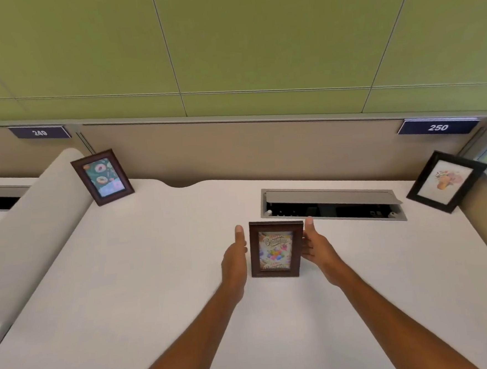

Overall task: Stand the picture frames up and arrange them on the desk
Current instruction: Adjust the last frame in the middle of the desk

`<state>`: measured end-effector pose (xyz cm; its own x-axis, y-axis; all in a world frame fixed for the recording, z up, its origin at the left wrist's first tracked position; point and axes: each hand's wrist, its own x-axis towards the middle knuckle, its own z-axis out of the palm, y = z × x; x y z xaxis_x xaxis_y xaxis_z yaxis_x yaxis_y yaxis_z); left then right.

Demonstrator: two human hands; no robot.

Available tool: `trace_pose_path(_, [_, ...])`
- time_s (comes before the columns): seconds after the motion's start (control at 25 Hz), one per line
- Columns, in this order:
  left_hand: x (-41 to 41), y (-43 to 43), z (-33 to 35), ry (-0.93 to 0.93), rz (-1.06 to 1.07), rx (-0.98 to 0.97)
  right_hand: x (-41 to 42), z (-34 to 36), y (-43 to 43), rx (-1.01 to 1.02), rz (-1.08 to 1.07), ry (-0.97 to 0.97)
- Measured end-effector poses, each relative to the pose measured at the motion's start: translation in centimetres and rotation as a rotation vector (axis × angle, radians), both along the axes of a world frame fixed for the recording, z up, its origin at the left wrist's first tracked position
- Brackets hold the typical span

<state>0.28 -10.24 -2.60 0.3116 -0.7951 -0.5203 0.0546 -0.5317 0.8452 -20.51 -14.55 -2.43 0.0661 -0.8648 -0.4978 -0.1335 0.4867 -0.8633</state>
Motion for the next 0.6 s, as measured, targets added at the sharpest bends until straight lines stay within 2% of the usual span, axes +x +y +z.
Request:
trace_pose_path(0.08, [0.9,-1.1,-0.1,0.037,-0.144,0.005,0.4,-0.3,-0.3,0.016,-0.014,-0.046])
trace_pose_path(0.24, [1.2,-2.5,-0.7,0.159,-0.264,-0.031,1.2,-0.9,-0.8,0.033,-0.054,-0.064])
trace_pose_path(0.6, [1.7,-3.9,-1.3,0.137,-0.259,-0.043,2.2,-1.5,-1.7,0.023,-0.098,-0.066])
